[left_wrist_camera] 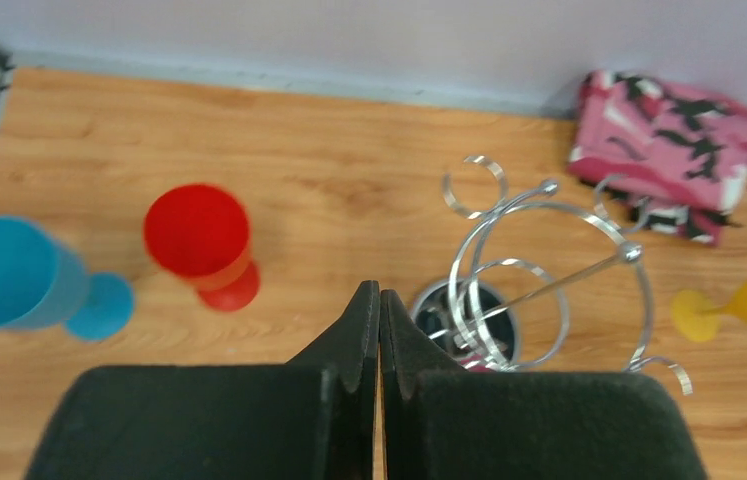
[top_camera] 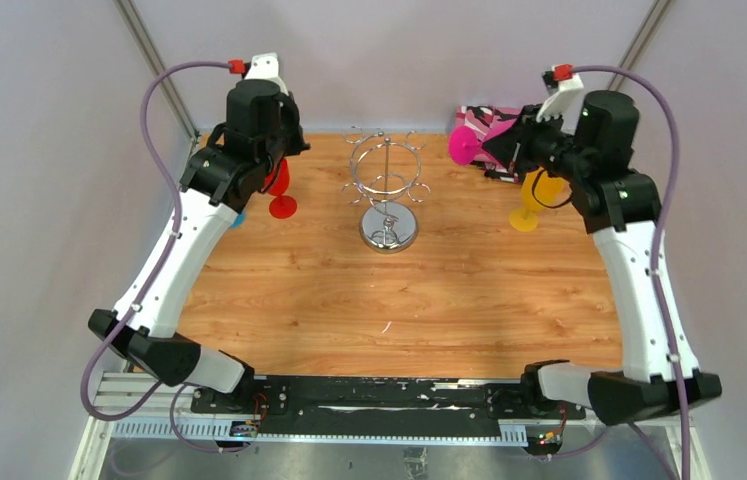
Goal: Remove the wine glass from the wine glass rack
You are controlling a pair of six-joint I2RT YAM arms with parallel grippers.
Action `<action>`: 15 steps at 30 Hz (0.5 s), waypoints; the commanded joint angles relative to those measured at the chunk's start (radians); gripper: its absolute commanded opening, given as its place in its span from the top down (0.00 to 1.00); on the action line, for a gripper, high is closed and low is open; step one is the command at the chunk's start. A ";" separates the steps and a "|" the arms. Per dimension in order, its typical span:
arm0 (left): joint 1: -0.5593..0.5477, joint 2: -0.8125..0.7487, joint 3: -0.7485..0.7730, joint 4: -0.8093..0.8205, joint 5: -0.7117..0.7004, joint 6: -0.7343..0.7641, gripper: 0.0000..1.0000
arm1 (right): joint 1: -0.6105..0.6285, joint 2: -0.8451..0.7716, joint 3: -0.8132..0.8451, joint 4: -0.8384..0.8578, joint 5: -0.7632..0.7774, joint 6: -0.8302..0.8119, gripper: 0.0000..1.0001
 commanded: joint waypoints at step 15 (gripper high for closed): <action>-0.020 -0.189 -0.164 -0.116 -0.252 0.071 1.00 | 0.097 0.386 0.185 -0.283 0.418 -0.173 1.00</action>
